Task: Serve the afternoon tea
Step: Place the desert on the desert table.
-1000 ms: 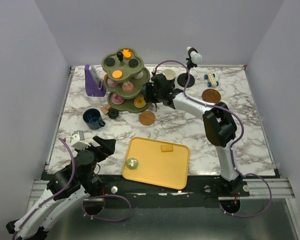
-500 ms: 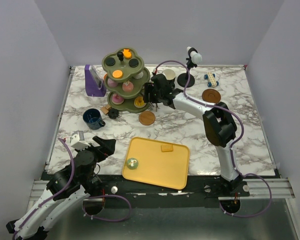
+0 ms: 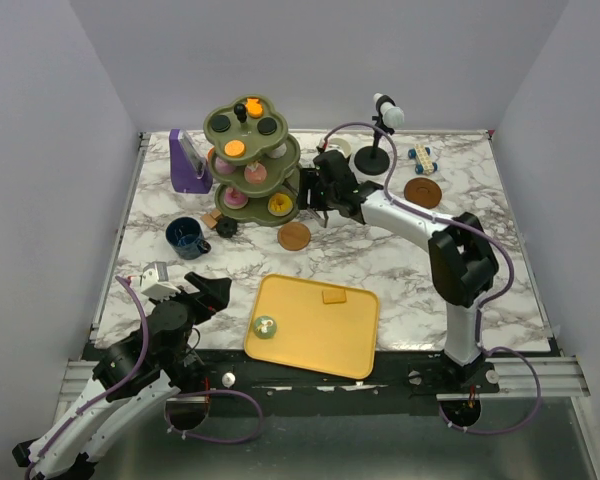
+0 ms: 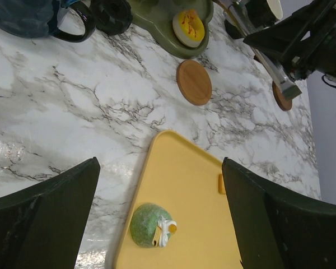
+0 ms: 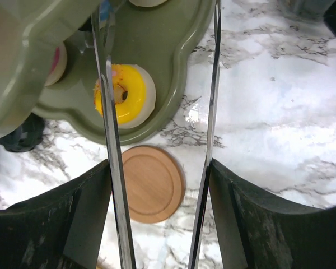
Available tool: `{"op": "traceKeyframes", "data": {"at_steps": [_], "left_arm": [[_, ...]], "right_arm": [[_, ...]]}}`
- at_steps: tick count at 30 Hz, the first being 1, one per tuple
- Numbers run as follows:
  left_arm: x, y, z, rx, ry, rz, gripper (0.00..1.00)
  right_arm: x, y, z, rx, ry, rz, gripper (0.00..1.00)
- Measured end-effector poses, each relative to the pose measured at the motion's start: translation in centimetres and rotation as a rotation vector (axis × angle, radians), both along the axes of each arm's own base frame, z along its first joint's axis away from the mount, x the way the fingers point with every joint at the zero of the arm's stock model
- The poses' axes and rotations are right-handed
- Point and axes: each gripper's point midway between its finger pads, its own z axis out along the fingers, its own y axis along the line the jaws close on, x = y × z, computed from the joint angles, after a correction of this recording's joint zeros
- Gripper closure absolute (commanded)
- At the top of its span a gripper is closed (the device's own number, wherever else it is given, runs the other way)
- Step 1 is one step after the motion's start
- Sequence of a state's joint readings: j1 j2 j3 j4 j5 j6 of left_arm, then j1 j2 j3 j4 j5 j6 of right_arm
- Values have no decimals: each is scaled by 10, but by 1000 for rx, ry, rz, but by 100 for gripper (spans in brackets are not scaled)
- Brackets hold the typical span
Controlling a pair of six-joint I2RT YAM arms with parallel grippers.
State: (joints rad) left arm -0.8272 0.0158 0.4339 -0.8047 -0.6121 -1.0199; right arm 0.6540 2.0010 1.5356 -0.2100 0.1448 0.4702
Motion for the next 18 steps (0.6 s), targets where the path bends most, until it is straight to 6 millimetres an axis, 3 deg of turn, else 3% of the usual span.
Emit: {"op": "traceKeyframes", "data": {"at_steps": [7, 15, 18], "left_arm": [[0, 0, 0, 0, -1, 2, 1], [0, 1, 0, 1, 0, 3, 1], [0, 1, 0, 0, 1, 4, 1]], "right_arm": [[-22, -16, 39, 42, -40, -4, 28], [-66, -46, 39, 29, 2, 0, 31], [-86, -58, 47, 34, 9, 14, 32]]}}
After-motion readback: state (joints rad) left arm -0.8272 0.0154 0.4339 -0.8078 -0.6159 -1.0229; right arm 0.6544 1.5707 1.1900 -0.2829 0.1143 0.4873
